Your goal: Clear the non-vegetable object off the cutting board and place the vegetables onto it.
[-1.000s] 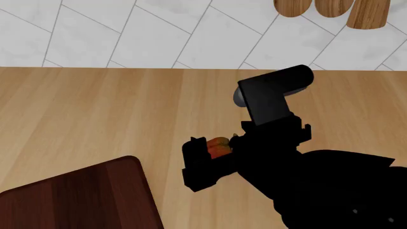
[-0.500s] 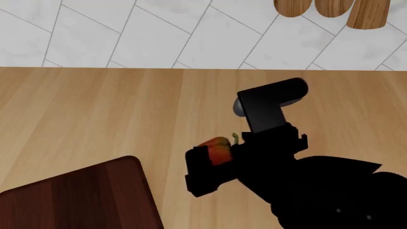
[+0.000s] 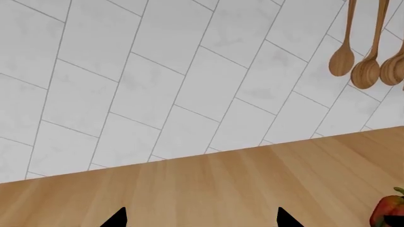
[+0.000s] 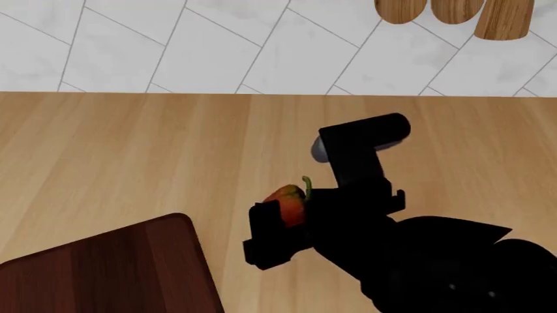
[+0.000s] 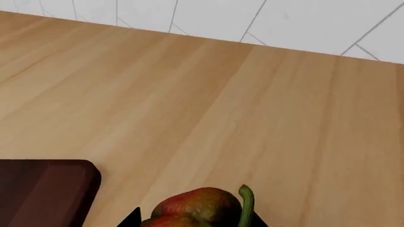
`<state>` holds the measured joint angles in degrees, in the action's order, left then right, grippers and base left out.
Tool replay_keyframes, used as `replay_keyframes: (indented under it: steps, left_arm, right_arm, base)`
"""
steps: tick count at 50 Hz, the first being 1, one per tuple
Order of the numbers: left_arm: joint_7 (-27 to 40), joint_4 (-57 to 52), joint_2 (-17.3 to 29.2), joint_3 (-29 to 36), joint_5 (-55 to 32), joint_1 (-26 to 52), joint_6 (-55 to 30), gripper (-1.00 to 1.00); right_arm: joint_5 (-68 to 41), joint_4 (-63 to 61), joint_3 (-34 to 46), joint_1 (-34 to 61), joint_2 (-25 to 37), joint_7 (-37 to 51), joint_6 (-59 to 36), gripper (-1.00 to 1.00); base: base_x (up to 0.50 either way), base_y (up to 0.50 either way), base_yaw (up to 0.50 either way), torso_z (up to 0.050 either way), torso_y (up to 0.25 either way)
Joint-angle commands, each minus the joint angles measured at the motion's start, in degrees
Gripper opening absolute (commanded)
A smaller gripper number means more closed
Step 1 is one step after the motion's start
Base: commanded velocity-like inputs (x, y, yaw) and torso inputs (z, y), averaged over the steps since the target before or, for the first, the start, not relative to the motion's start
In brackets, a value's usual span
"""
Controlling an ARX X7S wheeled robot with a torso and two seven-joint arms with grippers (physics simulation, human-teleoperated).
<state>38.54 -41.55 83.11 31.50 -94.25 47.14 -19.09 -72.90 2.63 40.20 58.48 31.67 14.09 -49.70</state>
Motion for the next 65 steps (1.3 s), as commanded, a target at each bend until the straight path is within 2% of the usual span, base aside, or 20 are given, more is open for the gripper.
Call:
replay_keyframes:
  steps: [1, 18, 39, 65]
  left_arm:
    - [-1.9, 0.3, -1.0, -1.9, 0.4, -0.1, 0.2, 1.0]
    - [-1.5, -0.1, -0.9, -2.5, 0.0, 0.0, 0.0, 1.0]
    - [-1.8, -0.4, -0.5, -2.9, -0.1, -1.1, 1.2, 1.0]
    - [-1.8, -0.9, 0.6, -3.4, 0.0, -2.2, 2.1, 1.0]
  right_arm:
    - [3.5, -0.8, -0.7, -1.3, 0.4, 0.1, -1.4, -1.0]
    - [-7.6, -17.4, -4.4, 5.6, 1.8, 8.9, -8.2, -1.0]
    - [-20.2, -29.8, -5.5, 5.2, 0.1, 17.3, -9.4, -1.0]
    - [-17.1, -29.1, -2.0, 3.4, -4.9, 14.0, -8.3, -1.0]
  base:
    - [0.0, 0.0, 0.0, 0.0, 0.0]
    - [0.0, 0.0, 0.0, 0.0, 0.0]
    - [0.0, 0.0, 0.0, 0.0, 0.0]
    - [0.0, 0.0, 0.0, 0.0, 0.0]
